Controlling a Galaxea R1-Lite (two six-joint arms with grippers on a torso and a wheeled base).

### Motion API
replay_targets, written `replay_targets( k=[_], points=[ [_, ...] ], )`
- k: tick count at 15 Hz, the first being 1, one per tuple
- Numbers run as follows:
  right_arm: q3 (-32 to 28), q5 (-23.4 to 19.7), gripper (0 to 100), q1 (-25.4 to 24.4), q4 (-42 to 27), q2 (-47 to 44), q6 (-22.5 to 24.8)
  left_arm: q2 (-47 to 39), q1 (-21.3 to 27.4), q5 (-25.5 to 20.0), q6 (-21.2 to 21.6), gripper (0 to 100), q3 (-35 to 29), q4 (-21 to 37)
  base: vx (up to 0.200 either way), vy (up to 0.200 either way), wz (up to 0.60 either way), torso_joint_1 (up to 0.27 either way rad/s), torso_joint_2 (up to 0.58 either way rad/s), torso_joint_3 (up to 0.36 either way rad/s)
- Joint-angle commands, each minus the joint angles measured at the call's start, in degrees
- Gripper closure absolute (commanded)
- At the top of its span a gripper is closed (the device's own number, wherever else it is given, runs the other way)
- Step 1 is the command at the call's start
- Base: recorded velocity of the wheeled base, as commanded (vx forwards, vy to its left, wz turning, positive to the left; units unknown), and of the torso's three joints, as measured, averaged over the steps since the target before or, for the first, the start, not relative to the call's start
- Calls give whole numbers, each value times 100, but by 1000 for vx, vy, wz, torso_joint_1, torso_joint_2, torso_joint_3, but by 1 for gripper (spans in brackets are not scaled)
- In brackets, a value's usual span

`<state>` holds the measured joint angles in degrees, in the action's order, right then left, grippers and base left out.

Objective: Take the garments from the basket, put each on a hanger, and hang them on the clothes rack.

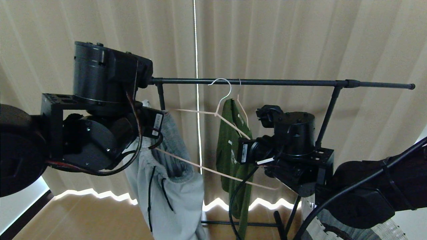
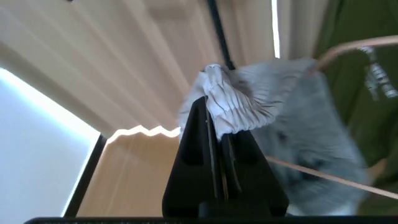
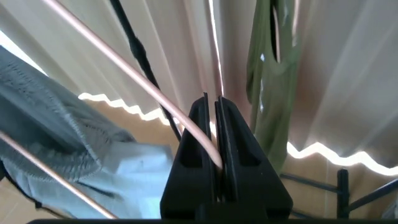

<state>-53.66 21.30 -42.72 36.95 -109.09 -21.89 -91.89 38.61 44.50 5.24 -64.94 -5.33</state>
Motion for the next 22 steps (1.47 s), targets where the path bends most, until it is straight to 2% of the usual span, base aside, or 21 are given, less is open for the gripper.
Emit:
replay_targets(
  k=[1,4,12,16,19,20,22],
  points=[
    [14,-3,100,-97,5,-59,10,-259,103,-2,-14,100,-335,-12,0,0,0,0,0,0],
    [-30,-12,100,-149,58,-200,124,-435,288,-2,-102,100,-643,5,0,0,0,0,0,0],
    [-303,-55,100,-351,67,-393,150,-567,903,-64,-137,100,-660,-21,0,0,0,0,0,0],
    [-408,-64,100,-404,67,-508,150,-505,1105,-459,-146,100,-625,-21,0,0,0,0,0,0],
    [-391,-55,100,-369,67,-420,150,-320,1044,-477,-129,100,-291,-3,0,0,0,0,0,0],
    [-399,-55,100,-255,58,-305,150,-92,1044,-512,-85,100,87,5,0,0,0,0,0,0],
    [-391,-55,100,-184,49,-165,150,110,1044,-679,-58,100,429,5,0,0,0,0,0,0]
  ],
)
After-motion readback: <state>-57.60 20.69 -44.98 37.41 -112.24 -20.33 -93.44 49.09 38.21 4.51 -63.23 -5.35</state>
